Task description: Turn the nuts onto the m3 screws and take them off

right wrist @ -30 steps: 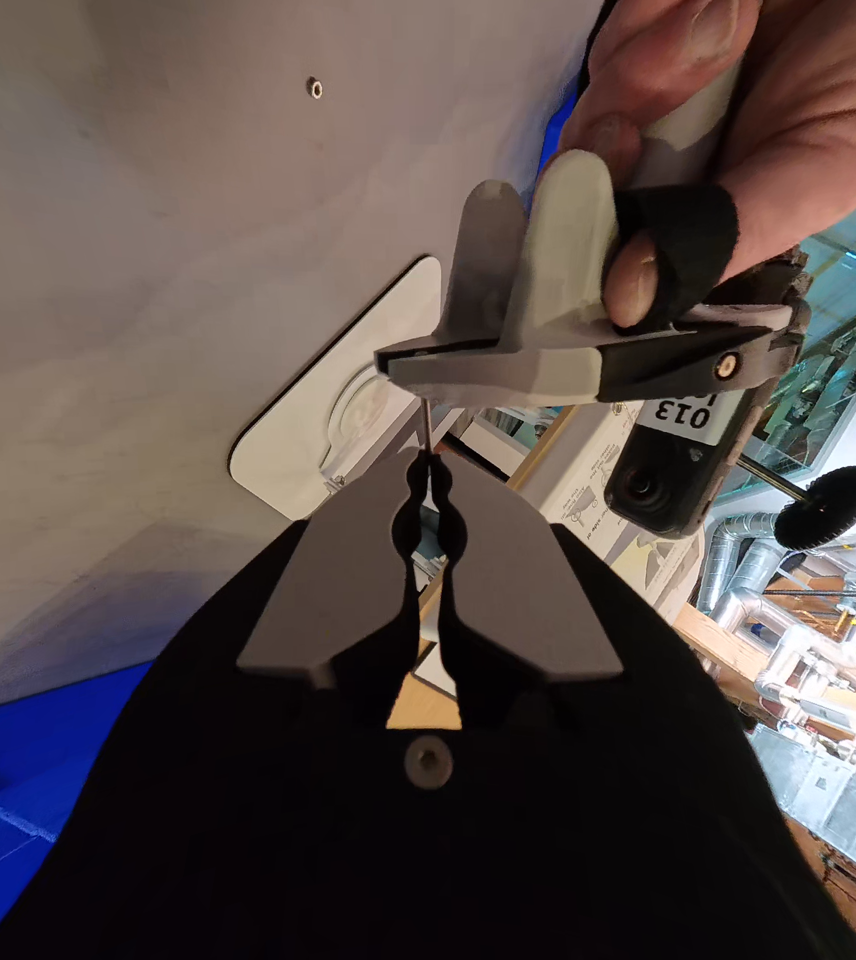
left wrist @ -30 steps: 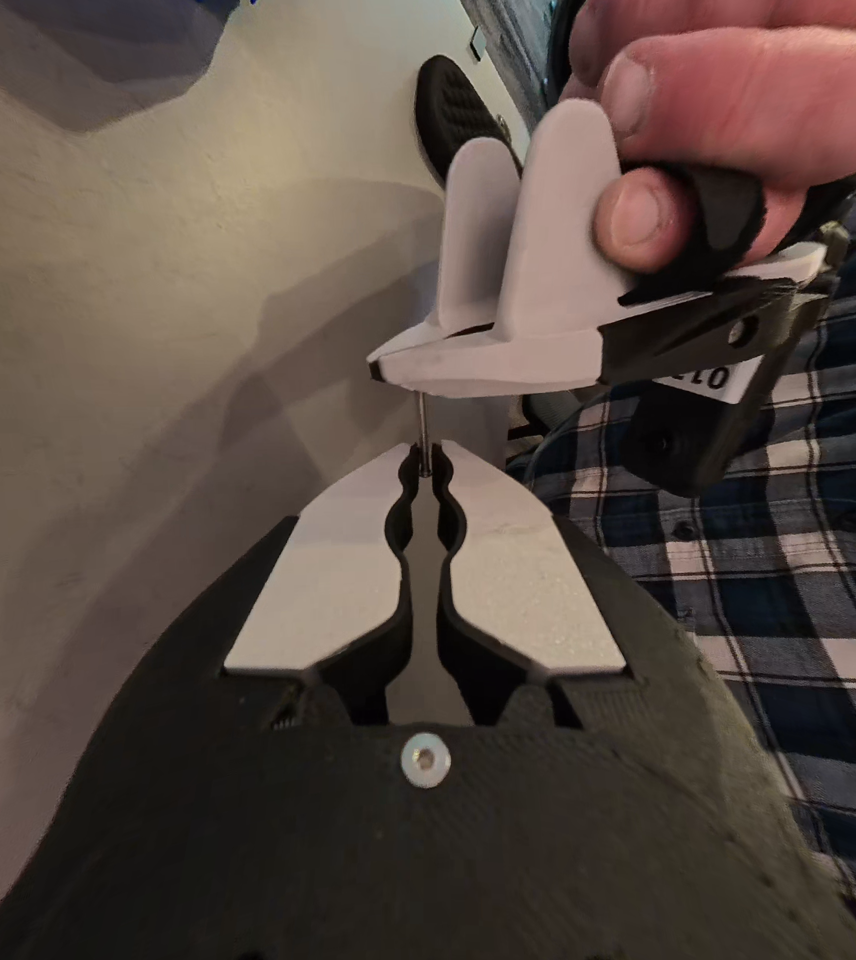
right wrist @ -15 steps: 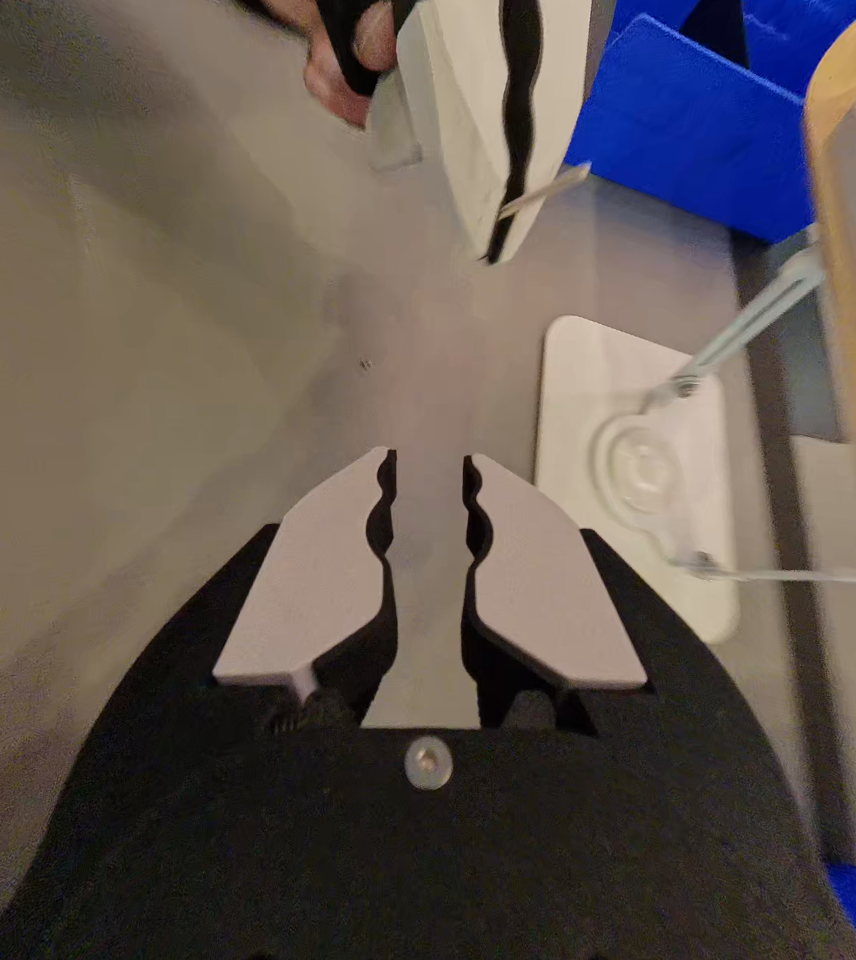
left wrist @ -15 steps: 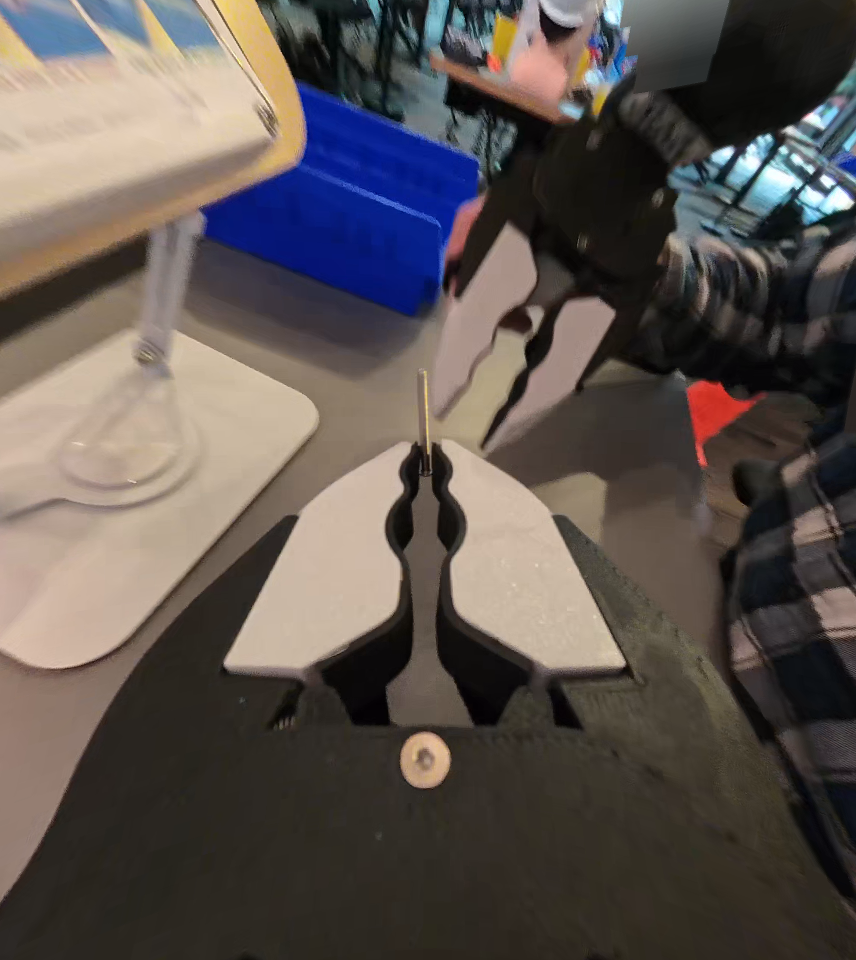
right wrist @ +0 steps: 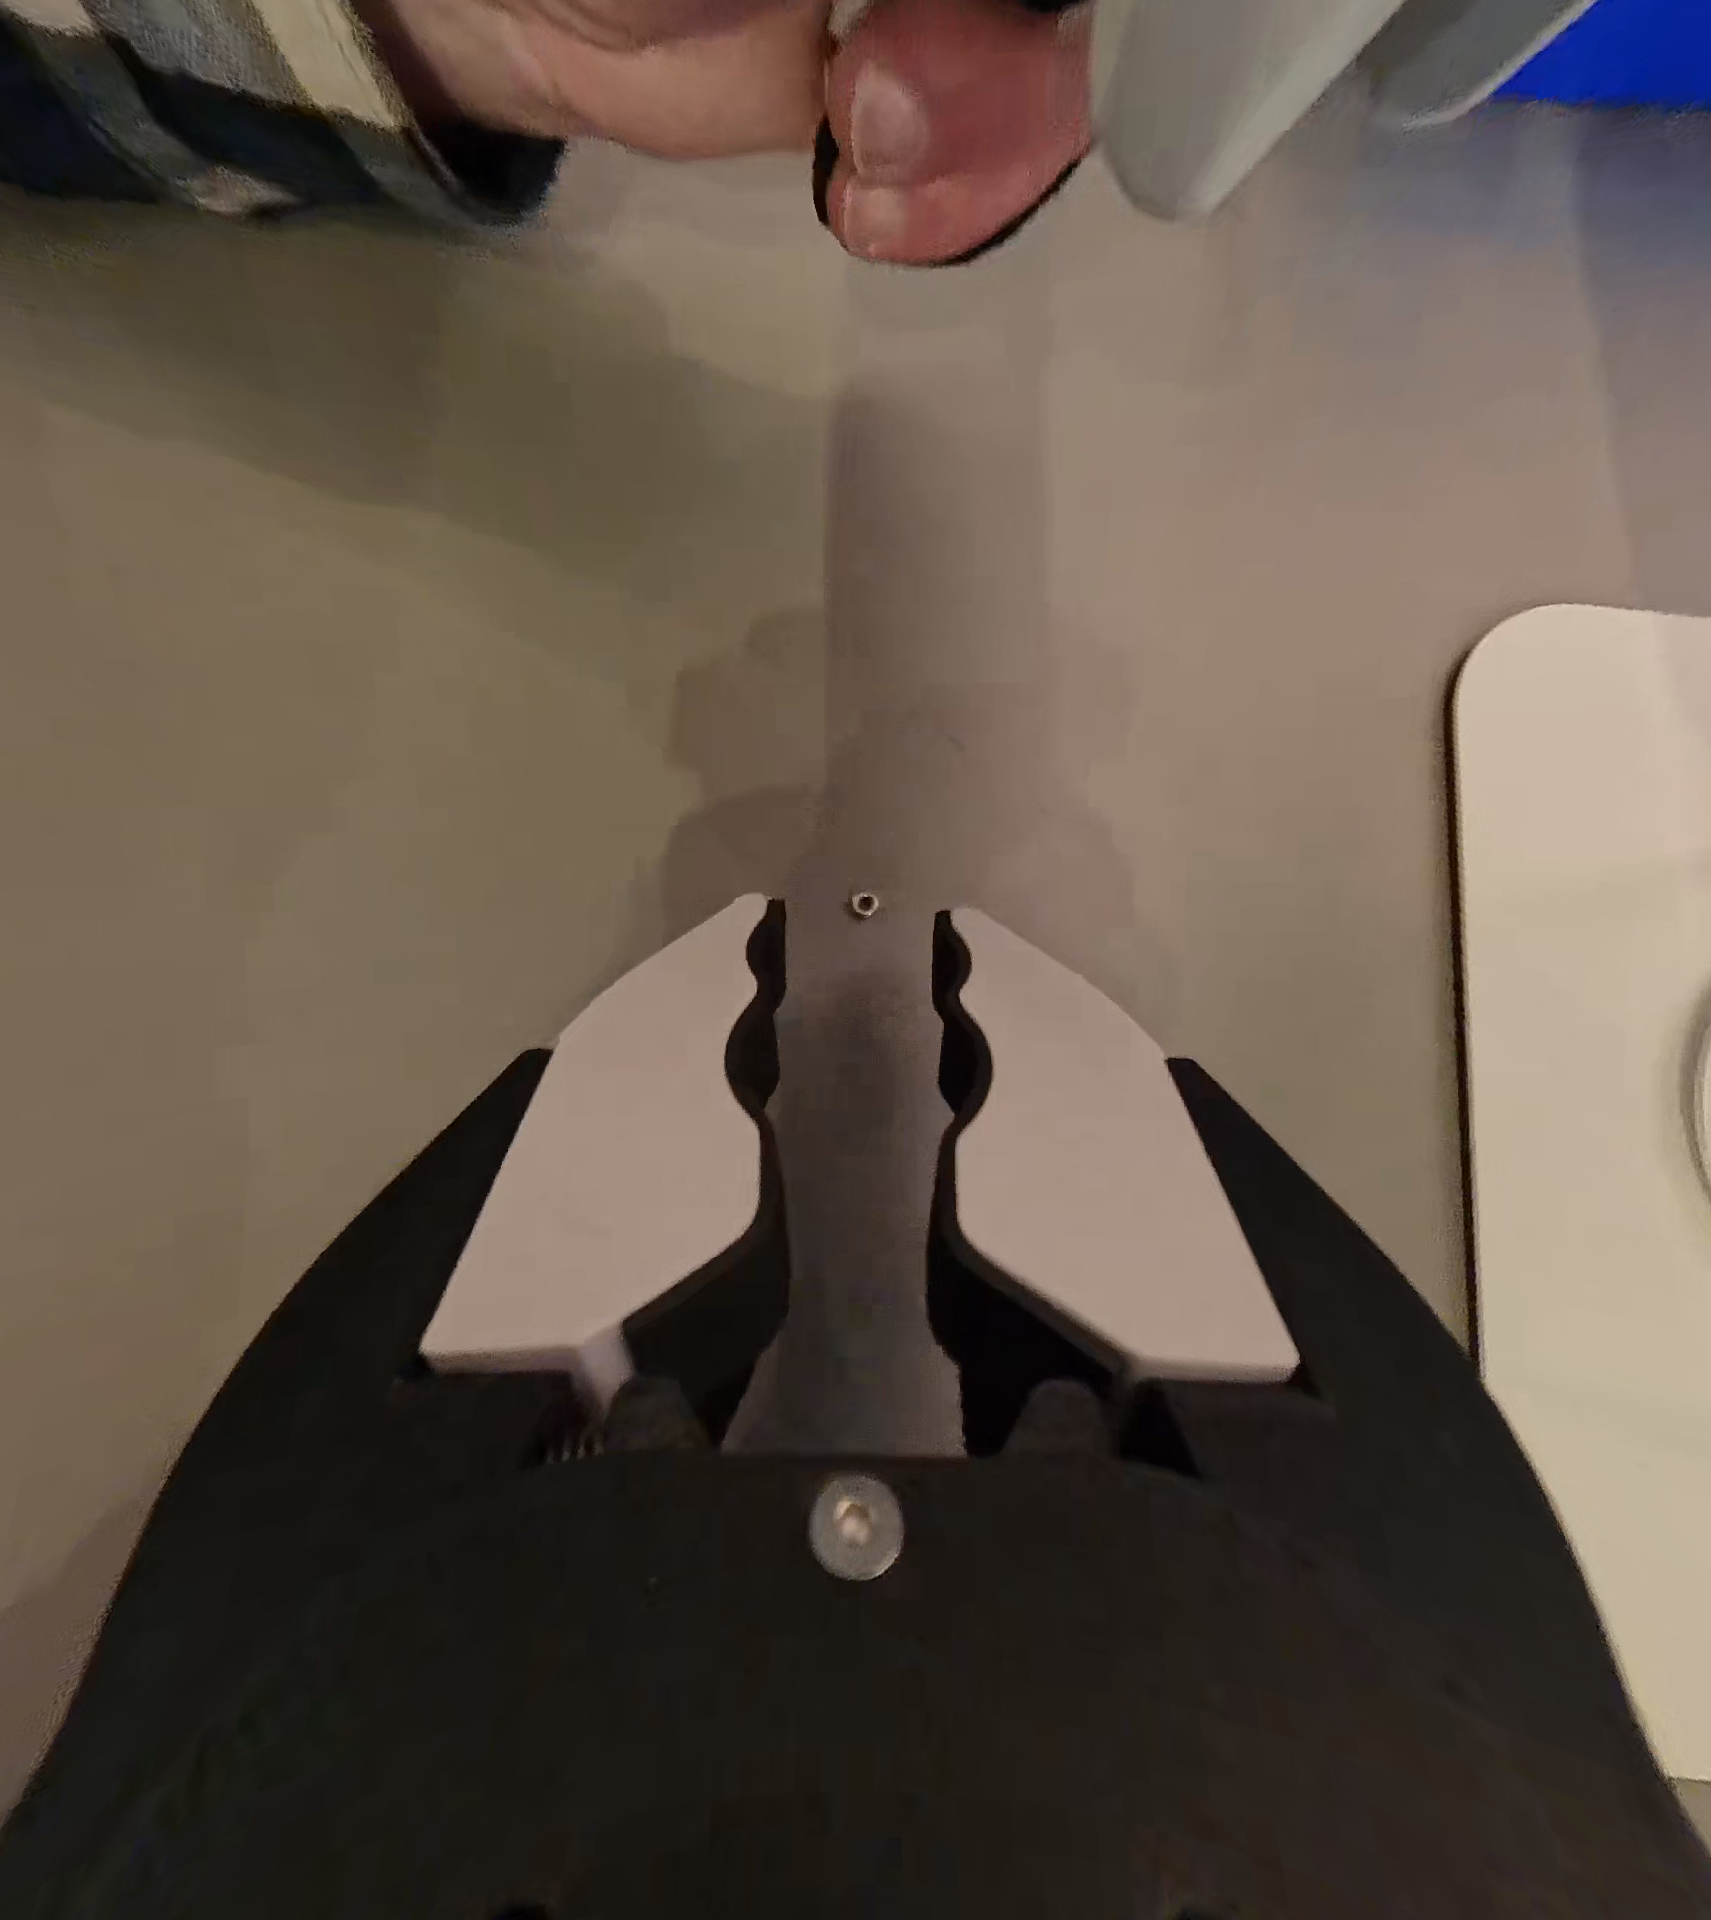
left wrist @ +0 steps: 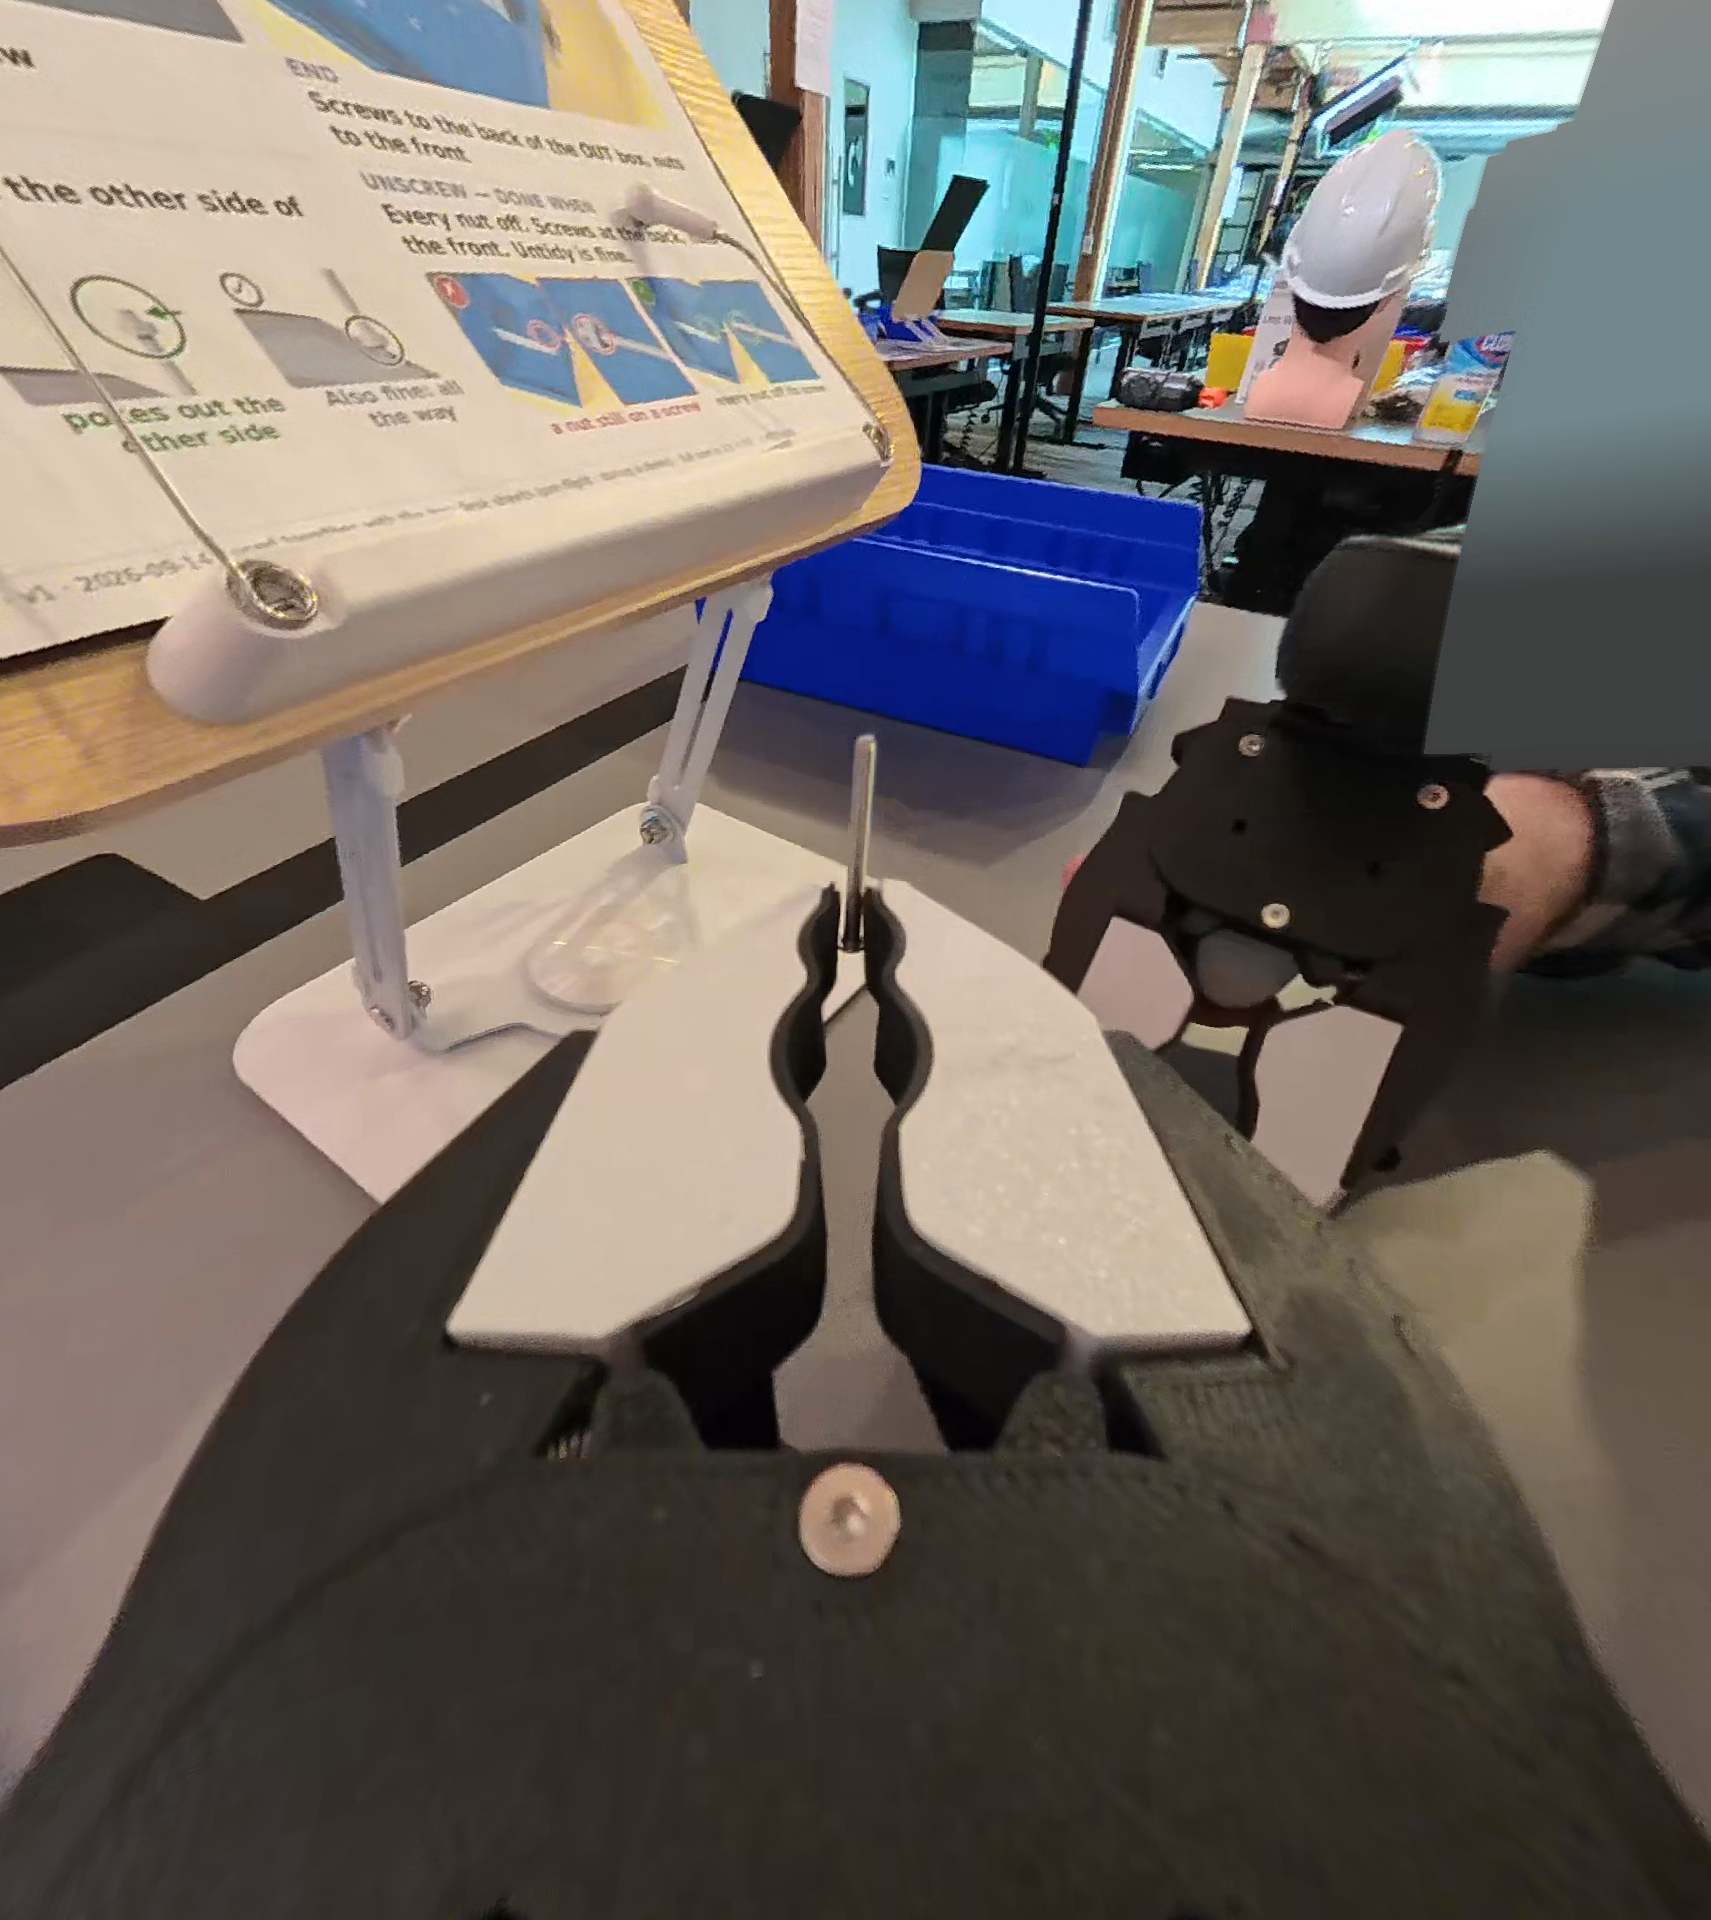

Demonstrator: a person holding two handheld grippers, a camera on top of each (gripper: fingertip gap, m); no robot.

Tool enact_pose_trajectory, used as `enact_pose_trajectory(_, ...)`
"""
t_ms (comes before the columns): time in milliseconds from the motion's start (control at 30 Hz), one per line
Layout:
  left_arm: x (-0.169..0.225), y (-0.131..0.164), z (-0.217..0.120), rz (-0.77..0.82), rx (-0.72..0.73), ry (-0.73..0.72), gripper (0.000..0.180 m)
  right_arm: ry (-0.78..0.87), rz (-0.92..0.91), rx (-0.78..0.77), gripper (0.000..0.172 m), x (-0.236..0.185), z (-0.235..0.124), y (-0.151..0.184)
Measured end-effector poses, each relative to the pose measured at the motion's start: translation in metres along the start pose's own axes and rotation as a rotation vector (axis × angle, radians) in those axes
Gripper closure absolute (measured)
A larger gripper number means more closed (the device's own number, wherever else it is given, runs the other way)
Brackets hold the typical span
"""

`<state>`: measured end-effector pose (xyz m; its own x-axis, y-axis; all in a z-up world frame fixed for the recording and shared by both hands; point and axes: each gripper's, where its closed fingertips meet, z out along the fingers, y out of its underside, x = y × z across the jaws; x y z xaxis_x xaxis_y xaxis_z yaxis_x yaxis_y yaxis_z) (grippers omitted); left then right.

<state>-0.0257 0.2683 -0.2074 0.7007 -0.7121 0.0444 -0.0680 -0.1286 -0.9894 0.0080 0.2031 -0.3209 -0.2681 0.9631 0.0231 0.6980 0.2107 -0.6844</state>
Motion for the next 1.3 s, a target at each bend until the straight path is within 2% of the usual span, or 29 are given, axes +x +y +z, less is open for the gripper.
enact_pose_trajectory(233,-0.012,0.007,-0.003,0.016,0.025,-0.049,0.177,-0.003,0.047,-0.071,0.153,0.002,0.016,0.006)
enact_pose_trajectory(400,-0.012,0.016,-0.004,0.009,0.012,-0.041,0.177,0.0,0.033,-0.089,0.157,0.002,0.019,0.007)
enact_pose_trajectory(667,-0.014,0.013,-0.008,-0.005,0.034,-0.034,0.177,-0.006,-0.027,-0.105,0.165,0.003,0.02,0.008)
enact_pose_trajectory(1300,-0.011,0.015,-0.008,0.004,0.026,-0.015,0.177,-0.027,-0.115,-0.092,0.167,0.002,0.018,0.01)
